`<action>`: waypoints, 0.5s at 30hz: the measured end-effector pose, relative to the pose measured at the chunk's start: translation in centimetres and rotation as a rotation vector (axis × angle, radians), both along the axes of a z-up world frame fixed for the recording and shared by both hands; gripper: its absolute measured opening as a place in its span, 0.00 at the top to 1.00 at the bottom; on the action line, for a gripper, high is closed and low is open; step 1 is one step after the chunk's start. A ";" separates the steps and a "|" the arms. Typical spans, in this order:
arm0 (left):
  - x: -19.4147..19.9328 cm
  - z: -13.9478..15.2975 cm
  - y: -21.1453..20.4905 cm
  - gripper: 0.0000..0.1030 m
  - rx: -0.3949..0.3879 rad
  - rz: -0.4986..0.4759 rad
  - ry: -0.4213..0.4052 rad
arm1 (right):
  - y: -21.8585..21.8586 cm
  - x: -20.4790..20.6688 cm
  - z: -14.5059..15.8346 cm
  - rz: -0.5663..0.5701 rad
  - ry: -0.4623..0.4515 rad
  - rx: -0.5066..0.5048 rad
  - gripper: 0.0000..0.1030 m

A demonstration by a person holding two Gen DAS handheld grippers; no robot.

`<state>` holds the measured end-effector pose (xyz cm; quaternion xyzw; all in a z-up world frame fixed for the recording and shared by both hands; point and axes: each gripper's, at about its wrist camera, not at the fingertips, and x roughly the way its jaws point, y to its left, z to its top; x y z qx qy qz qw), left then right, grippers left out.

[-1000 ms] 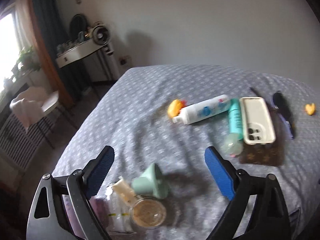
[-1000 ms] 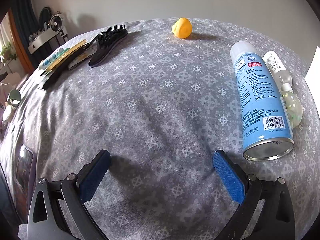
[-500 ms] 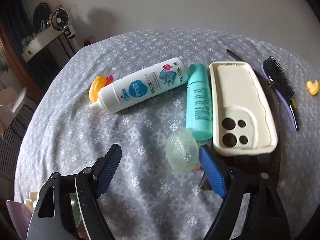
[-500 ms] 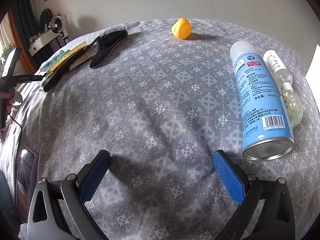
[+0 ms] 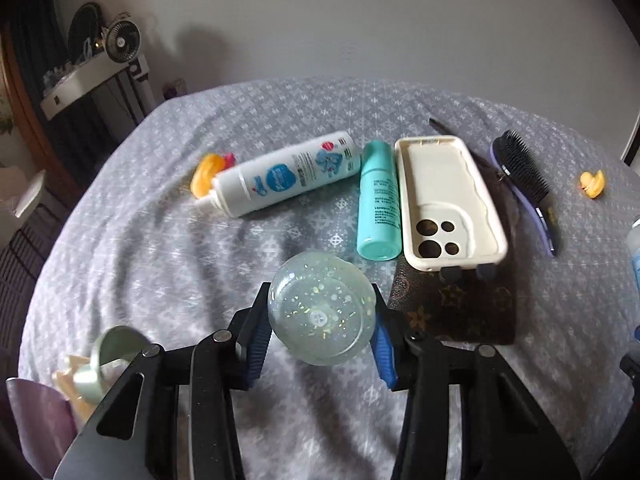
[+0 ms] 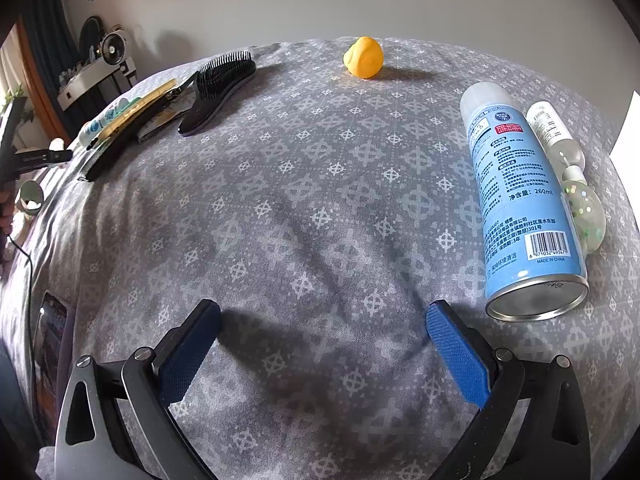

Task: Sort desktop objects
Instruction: 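Grasp the clear glittery ball with the left tool, set it by the pink roll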

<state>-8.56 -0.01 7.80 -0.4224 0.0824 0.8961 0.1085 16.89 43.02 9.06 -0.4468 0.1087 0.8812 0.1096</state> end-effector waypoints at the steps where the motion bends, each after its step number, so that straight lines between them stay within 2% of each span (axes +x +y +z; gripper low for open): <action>1: 1.0 1.2 -1.1 0.59 -0.001 0.005 0.016 | 0.0 0.0 0.0 0.000 0.000 -0.001 0.00; 5: 4.1 5.2 -6.6 0.59 -0.036 0.066 0.064 | 0.0 0.0 0.0 0.001 -0.001 0.000 0.00; 8: 5.5 6.5 -10.7 0.59 -0.087 0.133 0.075 | 0.0 -0.1 0.0 0.002 -0.001 0.001 0.00; 10: 5.7 6.1 -13.0 0.59 -0.135 0.182 0.061 | 0.0 -0.1 0.0 0.002 -0.002 0.001 0.00; 15: 5.3 3.0 -17.9 0.59 -0.166 0.340 -0.019 | 0.0 -0.1 -0.1 0.003 -0.003 0.004 0.00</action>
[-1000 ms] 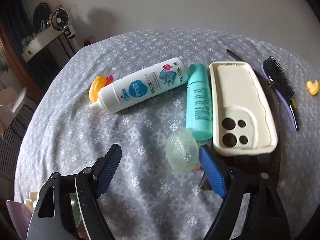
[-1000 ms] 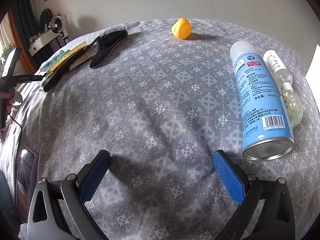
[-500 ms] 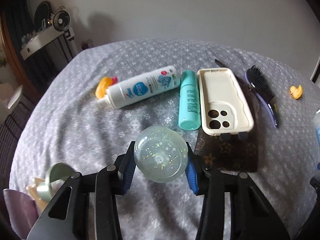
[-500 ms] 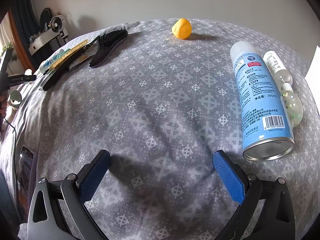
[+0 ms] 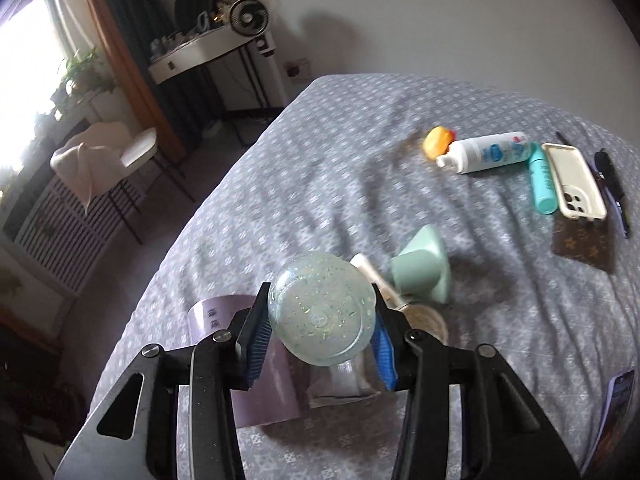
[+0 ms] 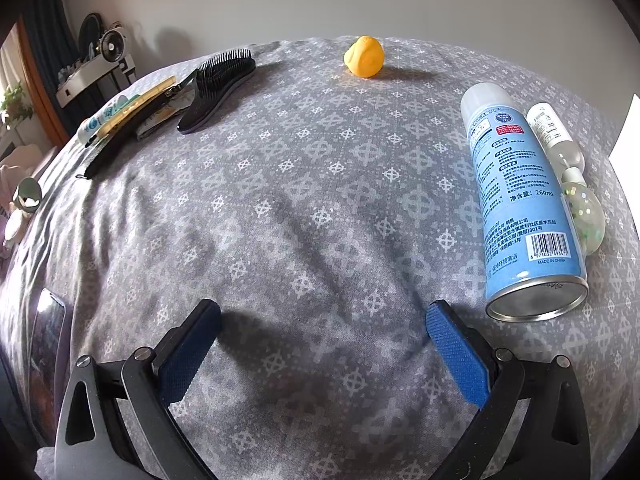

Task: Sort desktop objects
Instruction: 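Grasp the clear glittery ball with the left tool, set it by the pink roll, then grasp the yellow rubber duck with the right tool, release it by the sprays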

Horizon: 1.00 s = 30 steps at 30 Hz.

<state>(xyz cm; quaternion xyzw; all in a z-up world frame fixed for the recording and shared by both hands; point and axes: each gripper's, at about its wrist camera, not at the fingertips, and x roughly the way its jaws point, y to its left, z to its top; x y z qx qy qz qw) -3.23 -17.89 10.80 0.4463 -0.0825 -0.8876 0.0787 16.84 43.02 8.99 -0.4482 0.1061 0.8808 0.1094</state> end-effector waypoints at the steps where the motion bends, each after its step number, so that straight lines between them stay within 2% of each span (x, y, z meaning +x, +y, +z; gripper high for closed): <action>1: 0.0 -0.6 -0.7 0.59 0.007 0.029 -0.014 | 0.0 0.0 0.0 0.000 0.000 0.000 0.00; 4: 0.3 -1.6 -1.7 0.57 0.014 0.089 -0.051 | 0.0 0.0 0.0 0.000 0.000 0.000 0.00; 5: 0.5 -1.6 -1.7 0.46 0.001 0.104 -0.053 | 0.0 0.0 0.0 0.000 0.000 0.000 0.00; 6: 0.7 -1.4 -1.6 0.27 -0.014 0.114 -0.041 | 0.0 0.0 0.0 0.001 0.000 0.000 0.00; 8: 1.5 -0.1 -1.3 0.13 -0.053 0.122 0.023 | -0.1 0.0 0.0 0.001 0.000 0.000 0.00; 11: 2.4 2.4 -0.2 0.12 -0.085 0.105 0.104 | -0.1 0.0 0.0 0.001 0.000 0.000 0.00; 13: 3.0 3.8 1.4 0.06 -0.056 0.052 0.143 | -0.1 0.0 0.0 0.001 0.001 -0.001 0.00; 14: 3.2 4.5 2.4 0.00 -0.039 0.021 0.159 | -0.1 0.0 0.0 0.001 0.000 0.000 0.00; 17: 3.7 5.2 6.3 0.00 0.021 -0.104 0.163 | -0.1 0.0 0.0 0.002 -0.001 0.001 0.00; 22: 3.8 2.0 12.7 0.00 0.071 -0.265 0.052 | -0.1 -0.1 0.0 0.002 -0.004 0.003 0.00; 26: 4.6 -3.0 15.2 0.00 0.007 -0.310 -0.030 | -0.2 -0.2 -0.1 0.004 -0.017 0.016 0.00; 30: 5.7 -7.2 15.0 0.00 -0.042 -0.309 -0.118 | -0.4 -0.6 0.0 0.007 -0.045 0.030 0.00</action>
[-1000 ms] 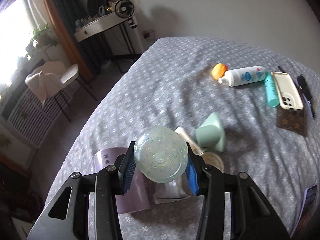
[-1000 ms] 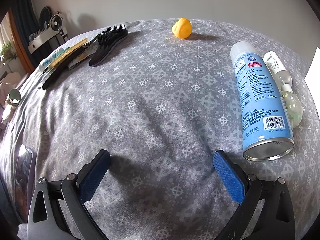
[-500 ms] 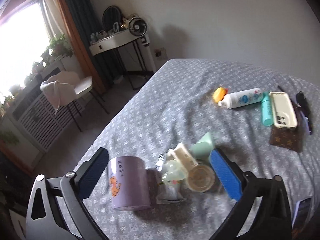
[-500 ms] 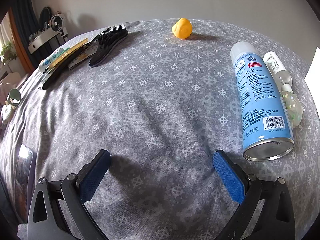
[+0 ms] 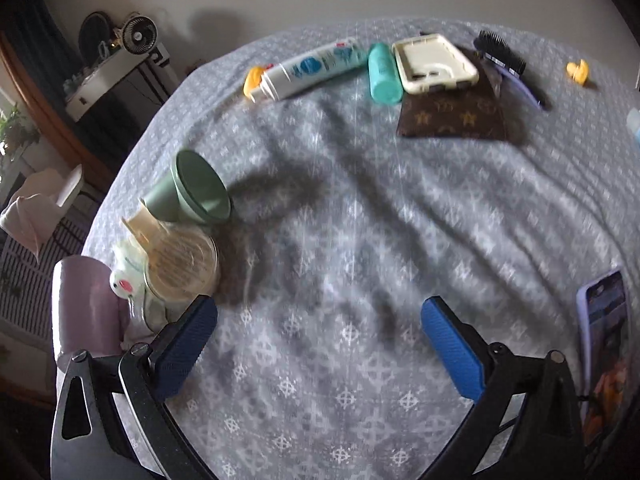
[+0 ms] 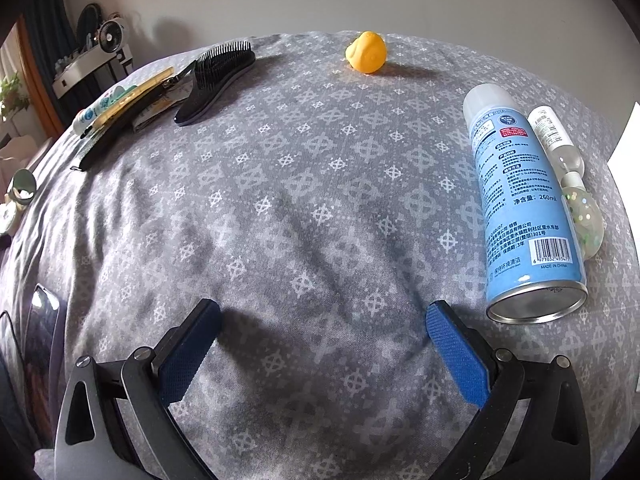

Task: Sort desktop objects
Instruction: 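Grasp the yellow rubber duck with the right tool, release it by the sprays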

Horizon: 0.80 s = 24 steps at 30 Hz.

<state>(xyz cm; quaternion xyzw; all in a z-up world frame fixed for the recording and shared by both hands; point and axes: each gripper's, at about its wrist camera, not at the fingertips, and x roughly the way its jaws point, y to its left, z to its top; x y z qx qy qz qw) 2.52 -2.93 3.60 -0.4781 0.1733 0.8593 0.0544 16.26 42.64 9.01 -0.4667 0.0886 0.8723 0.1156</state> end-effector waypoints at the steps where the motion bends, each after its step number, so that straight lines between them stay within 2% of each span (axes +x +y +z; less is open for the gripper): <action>1: -0.2 -0.3 -0.2 0.00 0.002 0.009 -0.014 | -0.1 -0.2 0.1 0.000 -0.013 0.007 0.00; 4: -0.8 0.4 -0.7 0.00 0.057 0.026 0.006 | -0.2 -1.3 1.0 -0.011 -0.042 0.014 0.00; 10: -1.3 -0.3 -1.5 0.00 0.123 0.050 0.000 | 0.6 -5.5 6.7 -0.069 0.094 0.012 0.00; 14: -1.7 -0.9 -2.3 0.00 0.171 0.073 -0.017 | 1.7 -10.3 9.4 -0.133 0.122 0.146 0.00; 17: -1.9 -1.1 -3.2 0.00 0.222 0.094 -0.019 | 3.2 -14.1 9.5 -0.182 0.102 0.193 0.00; 20: -2.3 -1.7 -4.0 0.00 0.260 0.119 -0.040 | 5.2 -17.6 8.3 -0.220 0.076 0.185 0.00; 22: -2.7 -2.4 -4.5 0.00 0.276 0.137 -0.065 | 5.2 -19.5 7.0 -0.174 0.065 0.205 0.00; 24: -2.7 -2.7 -4.7 0.00 0.292 0.141 -0.063 | 4.2 -21.4 5.4 -0.115 0.019 0.291 0.01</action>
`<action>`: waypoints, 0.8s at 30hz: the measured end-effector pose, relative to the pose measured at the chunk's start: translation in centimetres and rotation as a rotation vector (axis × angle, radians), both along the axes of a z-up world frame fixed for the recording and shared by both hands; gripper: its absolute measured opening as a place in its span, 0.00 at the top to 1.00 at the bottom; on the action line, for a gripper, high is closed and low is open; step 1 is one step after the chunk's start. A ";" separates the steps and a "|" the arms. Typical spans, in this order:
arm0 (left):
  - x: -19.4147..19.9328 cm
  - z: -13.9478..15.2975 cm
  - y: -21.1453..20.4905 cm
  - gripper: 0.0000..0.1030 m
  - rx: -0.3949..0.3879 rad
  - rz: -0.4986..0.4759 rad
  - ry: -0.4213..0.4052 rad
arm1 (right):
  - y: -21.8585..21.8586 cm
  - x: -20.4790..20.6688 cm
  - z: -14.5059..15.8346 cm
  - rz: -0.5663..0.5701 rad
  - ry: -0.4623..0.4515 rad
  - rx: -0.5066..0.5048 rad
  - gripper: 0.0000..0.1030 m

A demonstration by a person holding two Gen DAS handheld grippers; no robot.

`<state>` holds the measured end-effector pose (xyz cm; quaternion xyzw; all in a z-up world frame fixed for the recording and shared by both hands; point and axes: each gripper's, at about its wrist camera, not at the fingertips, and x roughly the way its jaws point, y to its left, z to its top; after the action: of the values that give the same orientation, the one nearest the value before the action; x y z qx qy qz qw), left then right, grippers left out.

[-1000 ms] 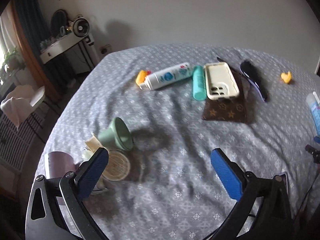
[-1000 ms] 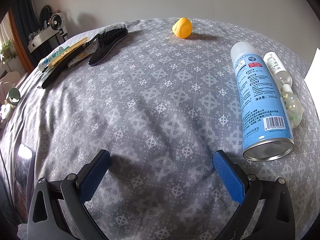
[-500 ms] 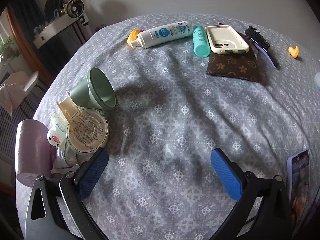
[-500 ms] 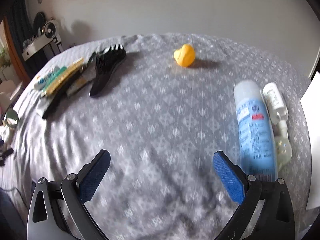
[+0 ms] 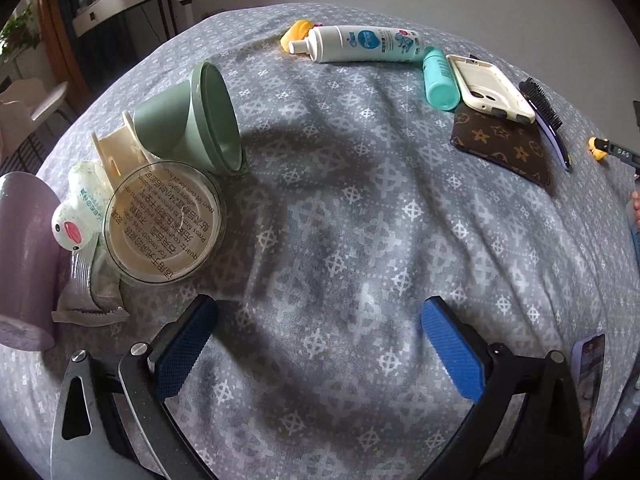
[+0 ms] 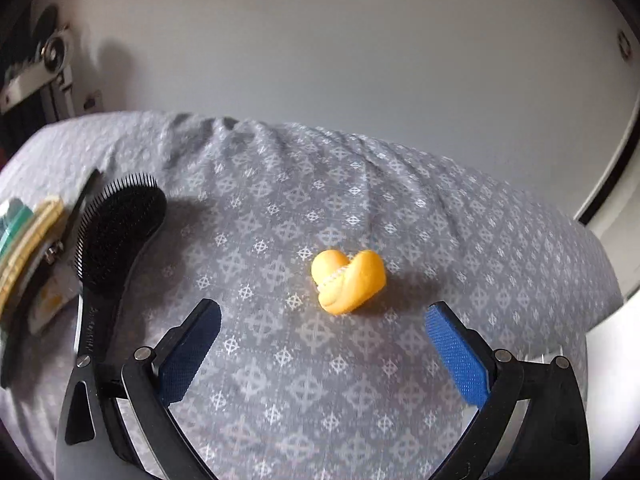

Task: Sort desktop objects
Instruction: 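Grasp the yellow rubber duck with the right tool, release it by the sprays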

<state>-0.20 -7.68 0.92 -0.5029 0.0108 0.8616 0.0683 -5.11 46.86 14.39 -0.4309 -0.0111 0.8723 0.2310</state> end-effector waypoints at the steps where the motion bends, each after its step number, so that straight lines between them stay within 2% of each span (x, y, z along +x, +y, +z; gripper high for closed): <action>1: 0.0 0.0 0.0 0.00 0.000 -0.001 0.004 | -0.3 -0.7 -0.6 -0.001 -0.010 0.023 0.02; 5: 0.2 -0.2 0.2 0.00 -0.013 -0.018 0.020 | -0.3 -2.5 -1.9 -0.029 0.031 -0.008 0.02; 9: 0.2 -0.3 0.0 0.00 -0.006 -0.031 0.024 | 1.9 -3.5 -3.1 -0.127 0.032 -0.094 0.05; 11: 0.3 -0.3 0.0 0.00 -0.005 -0.035 0.026 | 3.1 -3.5 -3.4 -0.172 0.034 -0.115 0.18; 12: 0.3 -0.3 0.0 0.00 -0.005 -0.036 0.026 | 3.7 -3.3 -3.5 -0.185 0.037 -0.127 0.32; 13: 0.3 -0.3 0.0 0.00 -0.005 -0.037 0.026 | 4.2 -3.0 -3.3 -0.192 0.054 -0.150 0.56; 14: 0.3 -0.3 0.0 0.00 -0.005 -0.036 0.025 | 4.7 -2.6 -3.1 -0.200 0.070 -0.165 0.59; 19: 0.4 -0.3 0.0 0.00 -0.008 -0.035 0.024 | 6.3 0.7 -1.4 -0.235 0.148 -0.243 0.60; 22: 0.3 -0.2 0.0 0.00 -0.014 -0.033 0.020 | 7.2 4.9 1.1 -0.260 0.245 -0.319 0.60; 24: 0.2 -0.2 0.1 0.00 -0.020 -0.032 0.018 | 7.5 8.1 3.4 -0.263 0.295 -0.326 0.60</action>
<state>0.04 -7.57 0.70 -0.4957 0.0280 0.8646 0.0771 2.98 54.41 17.81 -0.3282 0.2198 0.8784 0.2689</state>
